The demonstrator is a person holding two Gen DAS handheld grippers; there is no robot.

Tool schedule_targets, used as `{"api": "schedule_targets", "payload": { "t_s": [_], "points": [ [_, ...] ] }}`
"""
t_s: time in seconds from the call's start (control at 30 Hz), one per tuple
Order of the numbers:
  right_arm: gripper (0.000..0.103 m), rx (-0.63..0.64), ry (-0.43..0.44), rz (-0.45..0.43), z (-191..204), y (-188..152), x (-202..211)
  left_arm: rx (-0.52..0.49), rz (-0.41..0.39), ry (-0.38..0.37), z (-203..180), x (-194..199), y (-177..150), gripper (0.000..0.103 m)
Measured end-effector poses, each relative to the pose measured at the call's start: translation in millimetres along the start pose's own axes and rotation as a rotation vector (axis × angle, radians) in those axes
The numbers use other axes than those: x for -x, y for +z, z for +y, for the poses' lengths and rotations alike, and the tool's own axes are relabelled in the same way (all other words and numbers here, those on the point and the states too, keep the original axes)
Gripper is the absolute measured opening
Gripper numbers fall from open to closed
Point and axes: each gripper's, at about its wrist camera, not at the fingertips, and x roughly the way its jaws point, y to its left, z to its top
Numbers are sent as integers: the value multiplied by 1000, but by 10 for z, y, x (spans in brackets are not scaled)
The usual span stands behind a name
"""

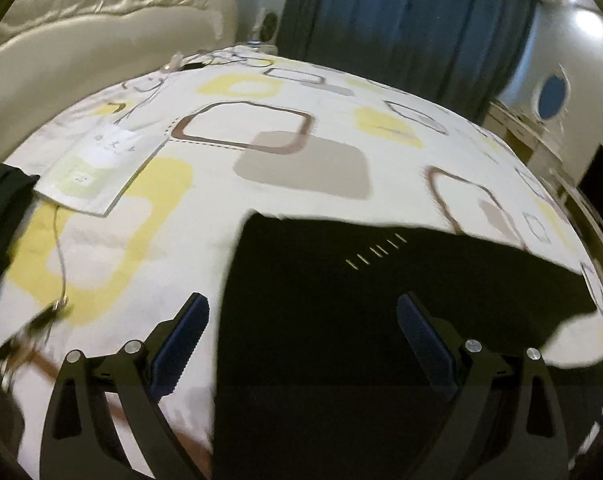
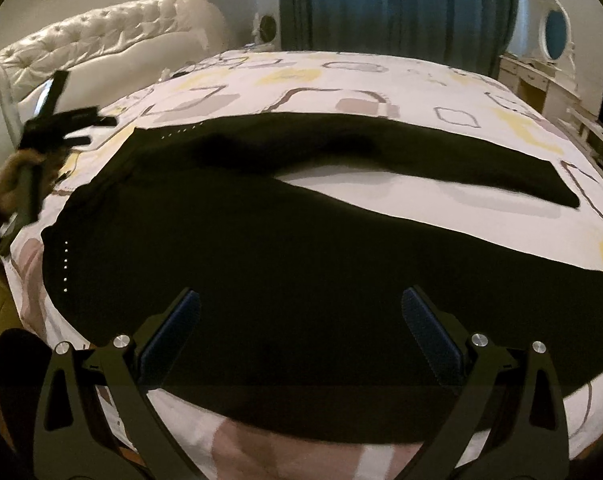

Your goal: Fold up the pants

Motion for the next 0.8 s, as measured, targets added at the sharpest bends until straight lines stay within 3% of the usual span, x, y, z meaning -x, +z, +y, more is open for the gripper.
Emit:
{"api": "schedule_targets", "payload": {
  "t_s": [0.2,0.4,0.47,0.67,0.73,0.8],
  "points": [
    [101,8,28,51,94,38,-170,1,116,-73,231,-604,254,94],
    [101,19,37,89,136,38,-289,-69,137,-155,223,-857,289,94],
    [101,17,40,98,144,50,-329,-64,215,-156,256,-1005,255,94],
    [101,0,69,129,158,64,-450,-134,206,-177,255,-1029,206,98],
    [101,1,76,141,172,57,-476,-195,222,-151,193,-1028,223,98],
    [101,5,84,150,195,58,-493,-170,185,-112,192,-995,274,98]
  ]
}}
